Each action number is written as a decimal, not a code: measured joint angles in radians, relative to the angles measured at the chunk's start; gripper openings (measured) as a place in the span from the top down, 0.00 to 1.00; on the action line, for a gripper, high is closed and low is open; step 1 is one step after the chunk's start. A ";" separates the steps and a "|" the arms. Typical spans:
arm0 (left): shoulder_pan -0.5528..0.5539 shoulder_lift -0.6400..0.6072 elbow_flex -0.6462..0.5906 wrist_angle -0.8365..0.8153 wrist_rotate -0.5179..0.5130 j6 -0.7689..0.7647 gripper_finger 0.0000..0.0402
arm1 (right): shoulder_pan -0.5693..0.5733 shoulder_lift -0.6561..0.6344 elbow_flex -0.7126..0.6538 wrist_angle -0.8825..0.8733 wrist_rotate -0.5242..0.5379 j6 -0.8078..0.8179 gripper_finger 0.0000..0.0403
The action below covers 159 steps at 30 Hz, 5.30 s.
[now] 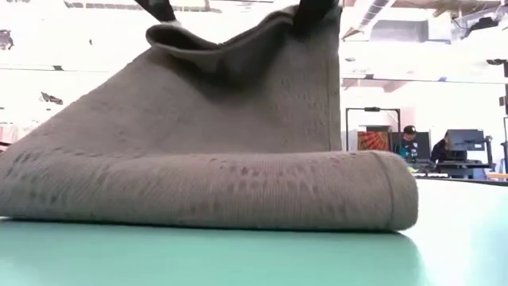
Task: Roll towel into tight, uniform cylinder
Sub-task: Roll the gray towel
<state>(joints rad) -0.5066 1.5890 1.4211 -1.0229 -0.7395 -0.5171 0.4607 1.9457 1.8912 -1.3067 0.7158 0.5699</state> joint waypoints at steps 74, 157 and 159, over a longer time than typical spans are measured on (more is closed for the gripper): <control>0.439 -0.076 -0.447 0.420 0.221 0.259 0.42 | -0.460 -0.004 -0.344 0.332 -0.141 -0.589 0.44; 0.039 0.041 -0.722 1.081 0.225 0.058 0.55 | -0.567 -0.042 -0.404 1.022 -0.404 -1.258 0.58; 0.039 0.003 -0.699 1.011 0.204 0.101 0.55 | -0.527 -0.114 -0.404 0.952 -0.446 -1.254 0.57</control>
<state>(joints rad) -0.4679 1.5918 0.7217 -0.0122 -0.5360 -0.4163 -0.0663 1.8320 1.4872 -0.3551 0.2699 -0.6841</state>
